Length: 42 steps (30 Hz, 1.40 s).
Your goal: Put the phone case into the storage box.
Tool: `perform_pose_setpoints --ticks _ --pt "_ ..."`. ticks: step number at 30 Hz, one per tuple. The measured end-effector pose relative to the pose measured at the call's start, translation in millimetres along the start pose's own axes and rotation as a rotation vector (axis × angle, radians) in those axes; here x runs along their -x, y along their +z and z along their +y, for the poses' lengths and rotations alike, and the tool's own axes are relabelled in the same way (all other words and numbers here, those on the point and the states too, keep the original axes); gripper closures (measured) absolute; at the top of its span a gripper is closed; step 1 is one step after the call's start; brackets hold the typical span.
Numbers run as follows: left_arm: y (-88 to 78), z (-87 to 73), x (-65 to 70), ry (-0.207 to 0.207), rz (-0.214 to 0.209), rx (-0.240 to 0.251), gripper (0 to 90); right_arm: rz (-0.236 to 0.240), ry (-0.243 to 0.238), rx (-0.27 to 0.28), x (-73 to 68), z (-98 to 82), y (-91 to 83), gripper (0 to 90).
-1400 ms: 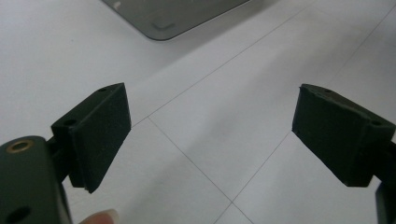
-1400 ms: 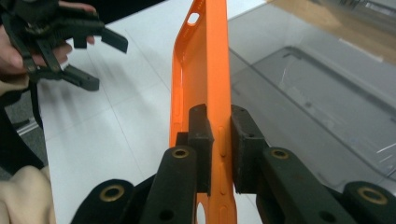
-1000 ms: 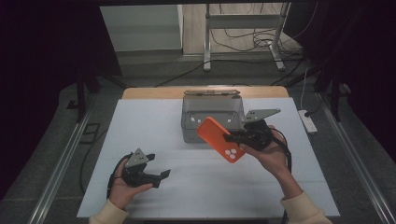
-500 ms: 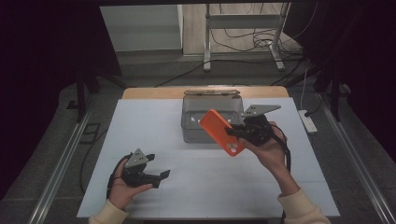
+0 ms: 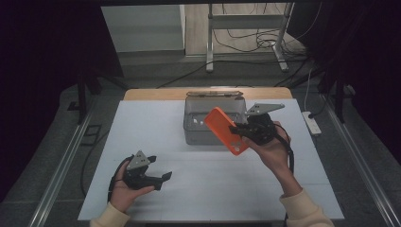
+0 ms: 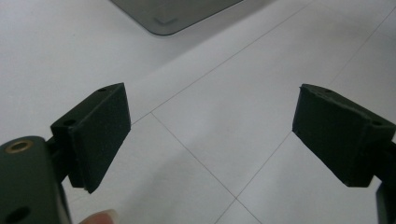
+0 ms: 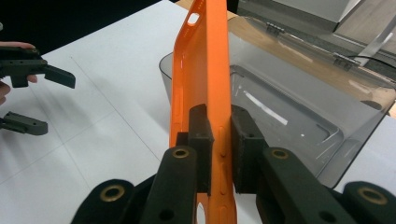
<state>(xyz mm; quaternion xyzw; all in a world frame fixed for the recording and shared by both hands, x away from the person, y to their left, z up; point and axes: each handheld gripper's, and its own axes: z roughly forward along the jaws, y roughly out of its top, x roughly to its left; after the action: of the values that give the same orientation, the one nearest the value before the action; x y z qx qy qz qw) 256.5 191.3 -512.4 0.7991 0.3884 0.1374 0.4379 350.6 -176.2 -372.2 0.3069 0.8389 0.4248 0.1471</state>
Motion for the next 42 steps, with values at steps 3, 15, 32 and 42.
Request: perform_pose_setpoints --ticks 3,15,32,42 --pt "0.4 0.4 0.2 0.004 -0.003 0.001 11.3 -0.013 0.001 -0.001 1.5 -0.2 0.3 80.2" --pt "0.0 0.8 1.7 0.01 0.001 -0.007 11.4 -0.039 0.03 -0.01 8.7 0.0 4.0 80.2" --pt "-0.1 2.2 3.1 0.001 0.003 0.006 11.5 -0.114 0.06 -0.004 18.6 26.4 2.1 80.2" --pt "-0.7 2.8 2.8 0.0 0.001 0.008 11.9 -0.131 0.09 -0.011 27.8 36.2 13.2 80.2"
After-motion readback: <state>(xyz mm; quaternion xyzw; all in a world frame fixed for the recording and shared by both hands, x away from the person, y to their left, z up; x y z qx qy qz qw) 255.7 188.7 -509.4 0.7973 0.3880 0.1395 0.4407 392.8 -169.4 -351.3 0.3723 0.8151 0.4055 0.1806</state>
